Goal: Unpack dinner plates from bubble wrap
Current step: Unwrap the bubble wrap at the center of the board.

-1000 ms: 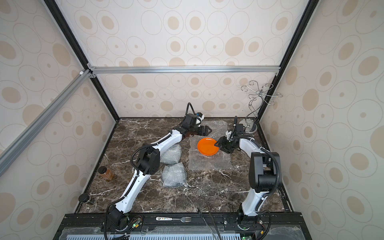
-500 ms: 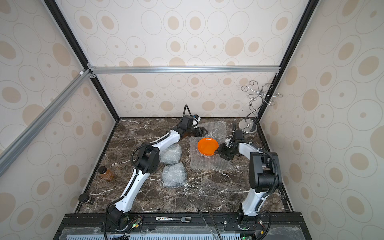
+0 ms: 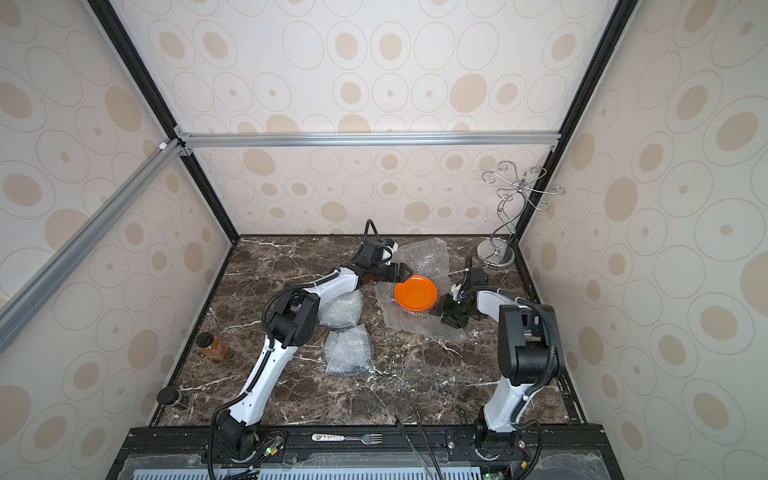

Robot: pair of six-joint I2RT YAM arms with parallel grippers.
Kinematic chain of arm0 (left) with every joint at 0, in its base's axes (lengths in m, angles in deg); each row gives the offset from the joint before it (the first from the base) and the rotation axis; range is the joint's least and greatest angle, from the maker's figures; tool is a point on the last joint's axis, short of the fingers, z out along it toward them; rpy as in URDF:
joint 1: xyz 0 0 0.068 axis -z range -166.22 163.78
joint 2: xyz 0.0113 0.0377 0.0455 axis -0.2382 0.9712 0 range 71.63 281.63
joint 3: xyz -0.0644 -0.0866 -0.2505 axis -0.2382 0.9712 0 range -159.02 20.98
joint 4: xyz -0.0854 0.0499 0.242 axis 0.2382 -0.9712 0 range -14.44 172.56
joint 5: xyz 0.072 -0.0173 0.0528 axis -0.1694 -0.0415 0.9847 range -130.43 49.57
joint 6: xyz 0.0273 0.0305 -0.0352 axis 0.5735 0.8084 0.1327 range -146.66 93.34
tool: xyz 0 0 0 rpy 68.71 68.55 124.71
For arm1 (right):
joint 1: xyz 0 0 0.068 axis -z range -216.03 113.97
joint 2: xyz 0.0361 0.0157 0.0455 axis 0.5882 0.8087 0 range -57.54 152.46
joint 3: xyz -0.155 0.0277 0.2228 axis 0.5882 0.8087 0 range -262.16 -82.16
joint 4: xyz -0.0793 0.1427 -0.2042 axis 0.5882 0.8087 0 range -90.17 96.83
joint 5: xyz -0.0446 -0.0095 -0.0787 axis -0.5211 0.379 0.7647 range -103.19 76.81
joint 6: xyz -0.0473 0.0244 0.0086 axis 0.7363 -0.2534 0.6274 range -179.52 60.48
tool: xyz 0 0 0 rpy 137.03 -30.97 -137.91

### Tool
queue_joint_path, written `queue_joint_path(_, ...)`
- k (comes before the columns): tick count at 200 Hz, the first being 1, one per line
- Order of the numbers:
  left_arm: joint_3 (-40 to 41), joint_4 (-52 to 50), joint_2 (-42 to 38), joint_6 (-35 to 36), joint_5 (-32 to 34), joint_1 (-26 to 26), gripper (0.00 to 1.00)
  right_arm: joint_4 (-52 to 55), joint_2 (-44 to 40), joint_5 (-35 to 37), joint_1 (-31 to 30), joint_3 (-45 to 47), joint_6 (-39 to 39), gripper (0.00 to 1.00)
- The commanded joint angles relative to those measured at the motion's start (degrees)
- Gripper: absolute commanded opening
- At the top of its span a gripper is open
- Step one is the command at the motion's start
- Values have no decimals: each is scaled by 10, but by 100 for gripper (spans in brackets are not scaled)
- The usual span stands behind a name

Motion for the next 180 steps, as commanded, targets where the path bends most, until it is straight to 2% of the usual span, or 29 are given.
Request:
queue_joint_path(1, 23, 9, -25, -22, -5, -12, 87, 4, -19, -1, 4, 9, 9, 54)
queue_joint_path(46, 32, 21, -58, -32, -8, -16, 88, 31, -44, 5, 5, -20, 10, 55)
queue_joint_path(95, 59, 41, -108, -46, -26, -16, 94, 77, -33, 0, 5, -135, 0, 55)
queue_joint_path(143, 98, 57, -144, -46, -17, -17, 99, 82, 50, -6, 1, -268, -24, 55)
queue_joint_path(180, 107, 63, -139, -47, -16, -20, 100, 72, 129, 1, -8, -366, -46, 55)
